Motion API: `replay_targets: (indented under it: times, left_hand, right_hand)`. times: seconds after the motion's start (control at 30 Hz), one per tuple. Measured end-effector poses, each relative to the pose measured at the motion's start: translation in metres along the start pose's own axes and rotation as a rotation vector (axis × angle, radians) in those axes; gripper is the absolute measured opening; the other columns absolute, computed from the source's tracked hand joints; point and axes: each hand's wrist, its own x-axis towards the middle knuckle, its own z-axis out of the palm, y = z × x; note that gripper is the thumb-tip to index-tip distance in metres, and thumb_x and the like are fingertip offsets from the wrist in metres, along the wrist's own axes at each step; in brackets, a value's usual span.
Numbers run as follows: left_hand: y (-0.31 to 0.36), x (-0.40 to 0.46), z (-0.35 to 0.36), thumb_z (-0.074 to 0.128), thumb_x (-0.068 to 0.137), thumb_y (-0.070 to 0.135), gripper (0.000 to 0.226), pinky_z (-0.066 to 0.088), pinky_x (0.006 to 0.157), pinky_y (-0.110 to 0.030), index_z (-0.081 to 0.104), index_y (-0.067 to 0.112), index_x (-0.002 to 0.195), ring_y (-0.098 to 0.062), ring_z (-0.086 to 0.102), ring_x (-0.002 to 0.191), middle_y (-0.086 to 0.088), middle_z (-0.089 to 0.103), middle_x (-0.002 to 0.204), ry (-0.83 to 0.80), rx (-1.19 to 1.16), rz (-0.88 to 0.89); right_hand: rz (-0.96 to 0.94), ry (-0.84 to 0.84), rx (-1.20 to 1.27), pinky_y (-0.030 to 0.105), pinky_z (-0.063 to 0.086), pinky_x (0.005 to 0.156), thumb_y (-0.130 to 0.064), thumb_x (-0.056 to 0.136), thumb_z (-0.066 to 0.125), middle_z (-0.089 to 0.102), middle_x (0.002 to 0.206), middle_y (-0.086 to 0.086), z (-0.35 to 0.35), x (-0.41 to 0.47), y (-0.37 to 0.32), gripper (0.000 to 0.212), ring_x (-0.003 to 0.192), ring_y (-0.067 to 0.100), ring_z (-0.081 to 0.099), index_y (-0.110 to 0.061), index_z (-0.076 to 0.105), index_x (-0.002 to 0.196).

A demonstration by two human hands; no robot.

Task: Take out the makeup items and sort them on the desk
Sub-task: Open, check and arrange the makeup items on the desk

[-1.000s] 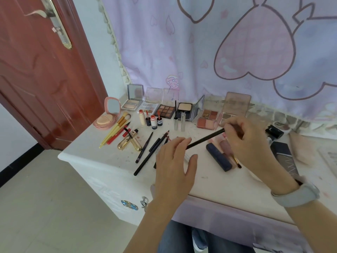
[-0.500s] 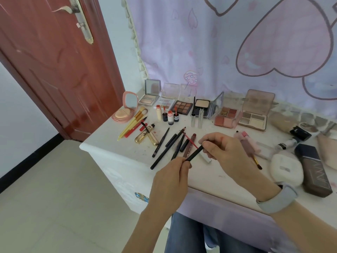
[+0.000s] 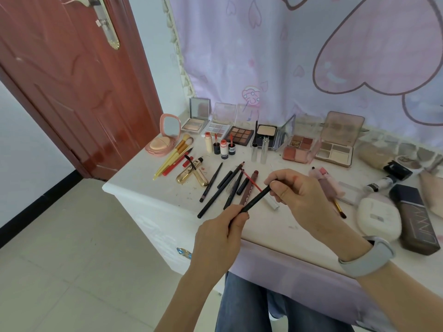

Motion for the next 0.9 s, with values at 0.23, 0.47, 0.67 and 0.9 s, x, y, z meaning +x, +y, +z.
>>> replay_targets:
  times: [0.23, 0.47, 0.67, 0.9]
  left_hand:
    - [0.005, 0.002, 0.001, 0.042, 0.095, 0.032, 0.023, 0.036, 0.052, -0.011, 0.062, 0.024, 0.103, 0.002, 0.048, 0.055, 0.015, 0.045, 0.051, -0.074, 0.019, 0.048]
    - [0.021, 0.003, 0.02, 0.042, 0.096, 0.028, 0.019, 0.035, 0.053, -0.013, 0.059, 0.026, 0.105, -0.002, 0.048, 0.06, 0.015, 0.046, 0.059, -0.05, 0.028, 0.119]
    - [0.031, 0.004, 0.033, 0.041, 0.093, 0.034, 0.024, 0.033, 0.051, -0.01, 0.062, 0.025, 0.101, 0.001, 0.047, 0.056, 0.02, 0.046, 0.054, -0.046, 0.005, 0.133]
    - [0.038, 0.01, 0.042, 0.046, 0.094, 0.034, 0.023, 0.027, 0.046, -0.014, 0.063, 0.027, 0.108, -0.003, 0.045, 0.049, 0.013, 0.042, 0.047, -0.097, -0.019, 0.096]
  right_hand:
    - [0.018, 0.001, 0.041, 0.008, 0.039, 0.053, 0.002, 0.088, 0.052, 0.057, 0.055, -0.01, -0.009, -0.003, 0.002, 0.027, 0.053, -0.001, 0.047, -0.021, 0.062, 0.078]
    - [0.033, 0.034, 0.043, 0.009, 0.043, 0.057, 0.001, 0.085, 0.058, 0.062, 0.058, -0.012, -0.02, -0.022, 0.007, 0.03, 0.054, 0.0, 0.05, -0.026, 0.067, 0.077]
    - [0.039, 0.052, 0.011, 0.01, 0.044, 0.061, 0.0, 0.081, 0.062, 0.062, 0.059, -0.011, -0.038, -0.03, 0.007, 0.04, 0.056, 0.001, 0.05, -0.038, 0.07, 0.071]
    - [0.055, 0.056, -0.038, 0.007, 0.04, 0.067, 0.002, 0.084, 0.059, 0.062, 0.056, -0.013, -0.052, -0.032, 0.01, 0.032, 0.064, -0.008, 0.049, -0.028, 0.067, 0.074]
